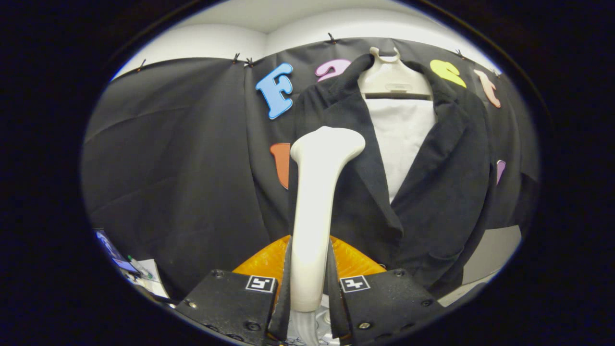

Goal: Iron the clothes twice with a garment steamer, once on the left side and once on the right side.

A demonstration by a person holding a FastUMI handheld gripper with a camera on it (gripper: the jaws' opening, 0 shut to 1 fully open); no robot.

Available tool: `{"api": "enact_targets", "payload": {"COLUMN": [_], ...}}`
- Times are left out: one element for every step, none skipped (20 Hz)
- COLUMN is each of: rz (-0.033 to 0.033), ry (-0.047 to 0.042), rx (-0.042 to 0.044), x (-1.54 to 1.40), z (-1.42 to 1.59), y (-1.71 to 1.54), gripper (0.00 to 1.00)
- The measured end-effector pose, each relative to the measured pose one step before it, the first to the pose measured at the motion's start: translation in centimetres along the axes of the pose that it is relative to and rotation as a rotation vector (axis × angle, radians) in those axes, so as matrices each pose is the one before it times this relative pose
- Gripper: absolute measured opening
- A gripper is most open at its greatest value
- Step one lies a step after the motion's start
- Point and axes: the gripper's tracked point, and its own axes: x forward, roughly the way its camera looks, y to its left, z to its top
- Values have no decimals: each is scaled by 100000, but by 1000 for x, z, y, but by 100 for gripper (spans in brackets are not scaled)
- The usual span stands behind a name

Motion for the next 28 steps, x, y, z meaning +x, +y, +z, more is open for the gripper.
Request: {"api": "enact_targets", "payload": {"rz": [-73,25,243,414,392,295,-58,-191,-79,58,126,-135,-109,-104,-138,-204,-131,50,144,127,-19,-161,-241,-147,-209,-47,162,-50], "ry": [1050,1148,1014,1151,1187,1044,943,874,707,845,1024,1248,1295,1200,1130,1040,1095,1038,980,1240,1244,1227,1229,1351,1456,1492,1243,1296], "rx": [-13,-495,-59,201,362,408,368,252,347,537,586,654,646,618,590,395,134,108,289,458,329,400,502,98,235,387,202,31], "x": [190,277,204,161,3,-661,-310,-175,-104,-230,305,255,211,151,202,-73,153,-96,21,123,201,129,274,229,-252,216,264,205], "z": [-472,-632,-475,-634,-637,-1284,-793,-804,-623,-683,-563,-549,-572,-696,-667,-979,-484,-710,-611,-755,-539,-471,-771,-838,-1061,-720,-562,-631], "y": [-243,-99,-105,-100,-98,-192,-285,-275,-224,32,-317,-222,-212,-239,-271,43,-98,-105,-136,-141,-86,-84,-38,-307,-383,-138,-24,-21], "gripper": [36,36,36,36,36,36,36,36,36,36,36,36,36,36,36,36,36,36,36,36,36,36,36,36,36,36,36,36]}}
